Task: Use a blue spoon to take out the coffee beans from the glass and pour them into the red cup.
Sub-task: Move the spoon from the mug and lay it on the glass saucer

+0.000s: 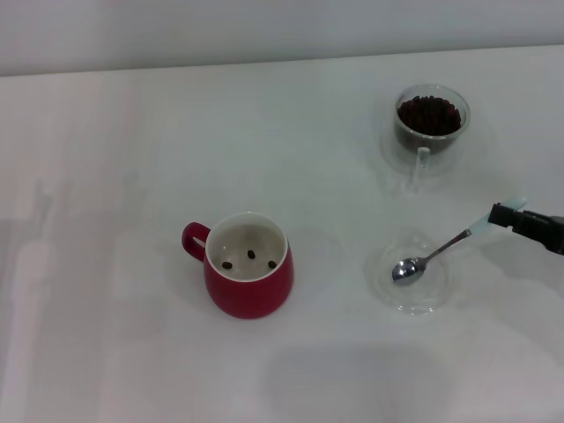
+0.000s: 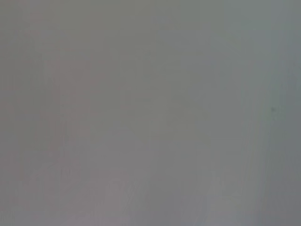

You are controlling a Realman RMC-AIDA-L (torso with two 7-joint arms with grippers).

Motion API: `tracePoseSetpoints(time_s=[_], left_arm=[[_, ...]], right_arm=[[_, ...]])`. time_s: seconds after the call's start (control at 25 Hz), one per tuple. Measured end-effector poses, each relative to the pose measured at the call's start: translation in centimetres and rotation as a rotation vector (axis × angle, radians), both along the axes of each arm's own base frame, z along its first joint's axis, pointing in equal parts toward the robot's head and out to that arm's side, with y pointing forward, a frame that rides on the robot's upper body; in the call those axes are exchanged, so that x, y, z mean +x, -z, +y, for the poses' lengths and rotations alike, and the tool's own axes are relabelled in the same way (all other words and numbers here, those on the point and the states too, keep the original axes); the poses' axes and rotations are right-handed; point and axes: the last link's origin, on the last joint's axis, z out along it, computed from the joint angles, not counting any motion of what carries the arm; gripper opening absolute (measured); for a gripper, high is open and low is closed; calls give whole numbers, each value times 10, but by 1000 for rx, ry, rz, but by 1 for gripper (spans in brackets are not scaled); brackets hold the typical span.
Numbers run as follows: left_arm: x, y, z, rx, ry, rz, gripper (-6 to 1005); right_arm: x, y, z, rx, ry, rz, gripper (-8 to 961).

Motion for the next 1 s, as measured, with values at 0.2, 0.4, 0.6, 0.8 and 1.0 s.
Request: tracePoseSetpoints(time_s=[0.2,0.4,0.6,0.8,1.0], left_arm=[[1,-1,3,6,2,-3,888],[1,-1,3,6,3,-2,888],[1,-1,3,6,2,-1,888],[0,-2,3,7,1,4,888],[0,-3,3,7,0,7,887]], right_arm=[[0,5,1,-27,-5,-18,210],[-1,7,1,-31,-5,-19,211],[0,11,-1,-48,0,-24,212],[0,13,1,-51,7,-28,213],[1,14,1,-49,16,-32,219]])
